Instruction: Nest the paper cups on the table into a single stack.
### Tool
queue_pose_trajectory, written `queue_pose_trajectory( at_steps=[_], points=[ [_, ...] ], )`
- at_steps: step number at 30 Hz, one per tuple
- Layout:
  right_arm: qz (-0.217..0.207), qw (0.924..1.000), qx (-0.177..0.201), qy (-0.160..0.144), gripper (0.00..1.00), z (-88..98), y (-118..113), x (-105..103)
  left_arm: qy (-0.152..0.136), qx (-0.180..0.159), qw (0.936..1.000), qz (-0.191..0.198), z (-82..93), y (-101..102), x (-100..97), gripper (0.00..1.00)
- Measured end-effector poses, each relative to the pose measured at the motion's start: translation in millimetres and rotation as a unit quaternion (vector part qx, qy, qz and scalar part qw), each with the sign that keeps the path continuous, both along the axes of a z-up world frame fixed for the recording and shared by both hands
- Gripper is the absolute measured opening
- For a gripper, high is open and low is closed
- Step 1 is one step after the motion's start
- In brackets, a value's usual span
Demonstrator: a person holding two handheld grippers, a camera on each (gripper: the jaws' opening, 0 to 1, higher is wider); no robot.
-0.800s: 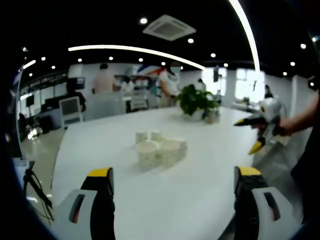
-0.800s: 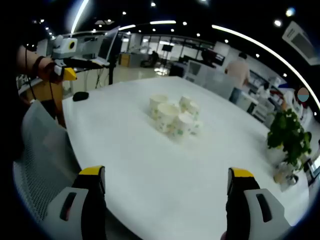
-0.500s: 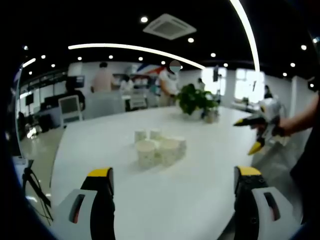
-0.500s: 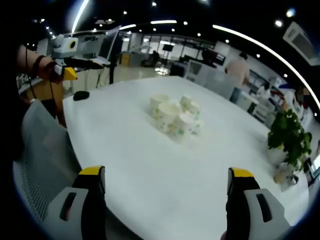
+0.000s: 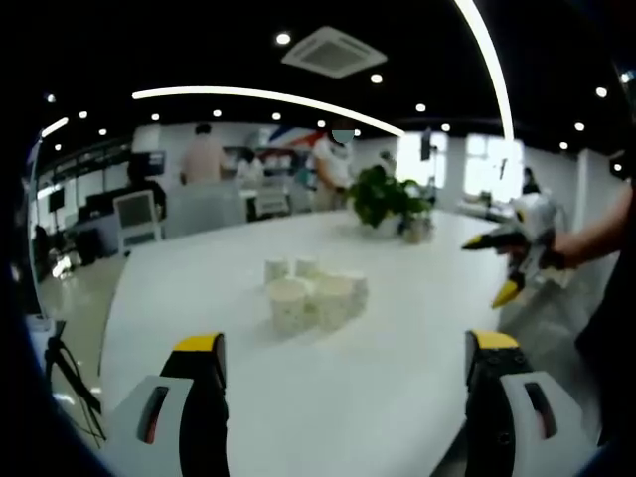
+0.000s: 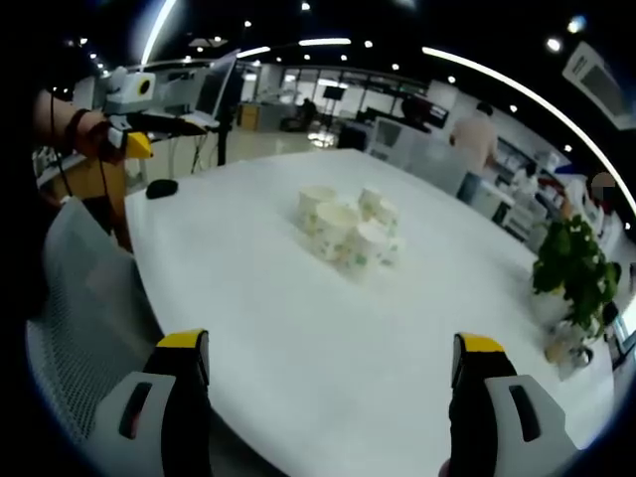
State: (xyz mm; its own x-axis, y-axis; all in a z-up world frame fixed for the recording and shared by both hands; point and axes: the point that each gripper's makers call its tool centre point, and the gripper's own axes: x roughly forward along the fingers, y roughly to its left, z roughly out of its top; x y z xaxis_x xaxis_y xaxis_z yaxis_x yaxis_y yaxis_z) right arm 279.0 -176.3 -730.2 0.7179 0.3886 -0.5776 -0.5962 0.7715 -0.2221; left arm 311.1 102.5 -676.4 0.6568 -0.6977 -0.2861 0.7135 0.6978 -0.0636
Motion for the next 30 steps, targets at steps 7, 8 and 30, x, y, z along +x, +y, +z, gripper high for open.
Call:
queue_pose_trajectory(
  at_steps=[7,8,30],
  points=[
    [-0.004,1.0000,-0.003,-0.001,1.00,3.2,-2.9,1.7,0.001,0.004,1.0000,-0.001,-1.3,1.1,-1.4,0.99],
    [-0.004,1.0000,-0.002,-0.002,1.00,3.8,-3.0,2.2,0.000,0.005,1.0000,-0.001,-1.3,1.4,-1.3,0.99],
    [-0.023,0.9996,0.009,-0.016,1.00,16.1,-2.4,8.5,0.010,-0.004,0.9999,0.000,-6.2,1.9,0.6,0.99]
  ],
)
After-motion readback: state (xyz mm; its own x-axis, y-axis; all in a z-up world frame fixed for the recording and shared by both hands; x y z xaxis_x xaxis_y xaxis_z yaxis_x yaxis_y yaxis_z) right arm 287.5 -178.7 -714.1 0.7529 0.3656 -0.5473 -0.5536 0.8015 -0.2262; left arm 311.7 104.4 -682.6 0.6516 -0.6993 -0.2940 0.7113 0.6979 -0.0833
